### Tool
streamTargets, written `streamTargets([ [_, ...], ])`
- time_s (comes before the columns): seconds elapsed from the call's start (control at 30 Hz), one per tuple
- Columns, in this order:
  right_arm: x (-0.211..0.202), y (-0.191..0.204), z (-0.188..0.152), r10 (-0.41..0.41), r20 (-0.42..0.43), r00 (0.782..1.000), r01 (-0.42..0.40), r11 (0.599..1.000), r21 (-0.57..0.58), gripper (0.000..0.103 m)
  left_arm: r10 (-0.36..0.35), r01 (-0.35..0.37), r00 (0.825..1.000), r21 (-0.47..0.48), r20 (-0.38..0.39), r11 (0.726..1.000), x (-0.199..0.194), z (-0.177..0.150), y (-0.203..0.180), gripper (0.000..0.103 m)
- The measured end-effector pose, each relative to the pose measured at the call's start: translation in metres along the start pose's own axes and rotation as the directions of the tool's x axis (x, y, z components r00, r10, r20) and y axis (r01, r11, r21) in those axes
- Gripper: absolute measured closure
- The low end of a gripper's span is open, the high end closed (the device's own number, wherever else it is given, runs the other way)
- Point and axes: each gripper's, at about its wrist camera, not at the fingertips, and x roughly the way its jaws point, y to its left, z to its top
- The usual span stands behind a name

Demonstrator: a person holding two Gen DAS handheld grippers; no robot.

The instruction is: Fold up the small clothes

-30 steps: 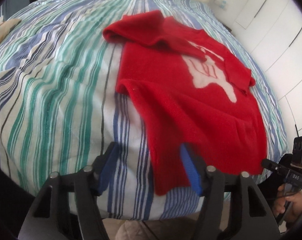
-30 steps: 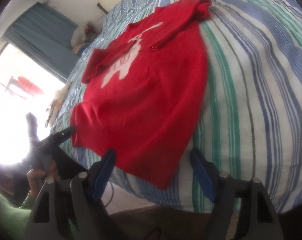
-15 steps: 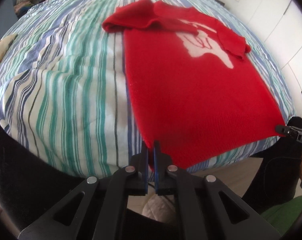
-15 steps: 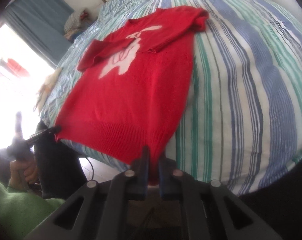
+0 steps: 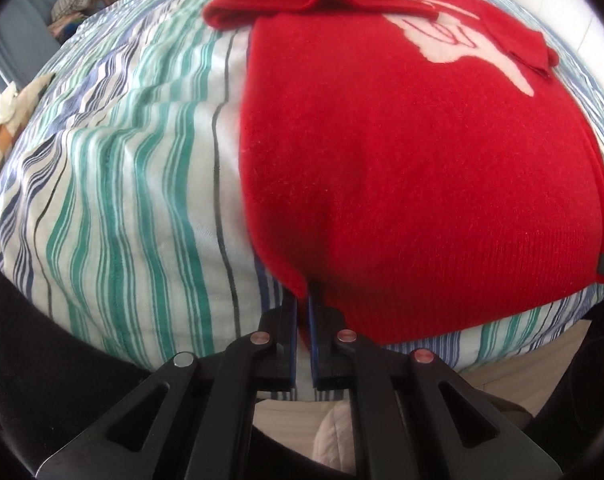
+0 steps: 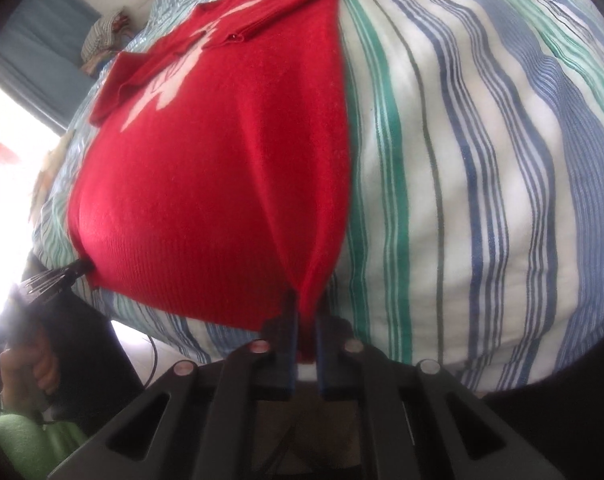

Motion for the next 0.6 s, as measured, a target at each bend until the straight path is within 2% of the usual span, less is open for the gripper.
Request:
streamTargets([
  [0.07,-0.005,0.001,0.001,0.008,-0.001,1.000,-0.008,1.000,-0.013,0.088,0.008,-0.008,1.000,0.001,-0.009,1.000,-0.005,0.000,0.004,0.075],
  [0.1,-0.010,0.001,0.000,0.011,-0.003,1.000,-0.011,1.000,-0.019,0.075,0.015,-0.015,1.000,-0.002,-0.012,1.000,-0.013,-0.002,0.008,0.042],
  [0.13,-0.017,0.001,0.000,0.002,-0.006,1.000,-0.002,1.000,-0.028,0.057,0.015,-0.015,1.000,-0.012,-0.002,1.000,-0.021,-0.005,0.014,0.014],
  [0.17,-0.025,-0.001,0.000,-0.016,-0.008,1.000,0.016,0.999,-0.038,0.050,0.008,-0.007,1.000,-0.025,0.028,1.000,-0.033,-0.009,0.021,0.010],
  [0.2,-0.036,-0.005,-0.001,-0.042,-0.004,0.999,0.042,0.998,-0.054,0.045,-0.002,0.004,0.998,-0.032,0.059,0.999,-0.048,-0.011,0.028,0.009],
  [0.3,-0.080,-0.020,0.003,-0.154,0.059,0.986,0.160,0.980,-0.116,0.045,0.012,-0.004,0.991,-0.065,0.131,0.998,-0.081,-0.013,0.051,0.009],
  [0.33,-0.099,-0.022,0.009,-0.212,0.116,0.970,0.228,0.963,-0.142,0.045,0.016,-0.001,0.985,-0.091,0.169,0.996,-0.090,-0.010,0.060,0.009],
  [0.4,-0.130,-0.014,0.029,-0.290,0.261,0.921,0.346,0.916,-0.203,0.045,0.002,0.038,0.966,-0.150,0.259,0.988,-0.104,0.006,0.068,0.008],
  [0.43,-0.140,-0.006,0.042,-0.288,0.325,0.901,0.374,0.895,-0.243,0.045,-0.015,0.070,0.953,-0.171,0.303,0.983,-0.107,0.012,0.069,0.007],
  [0.47,-0.143,0.004,0.055,-0.263,0.366,0.893,0.378,0.879,-0.290,0.045,-0.023,0.091,0.942,-0.187,0.335,0.978,-0.108,0.020,0.070,0.007],
  [0.53,-0.134,0.031,0.082,-0.149,0.416,0.897,0.336,0.841,-0.423,0.045,-0.035,0.124,0.919,-0.205,0.393,0.971,-0.104,0.034,0.065,0.007],
  [0.6,-0.100,0.056,0.104,-0.044,0.403,0.914,0.286,0.774,-0.565,0.045,-0.065,0.167,0.902,-0.207,0.427,0.964,-0.097,0.046,0.059,0.007],
])
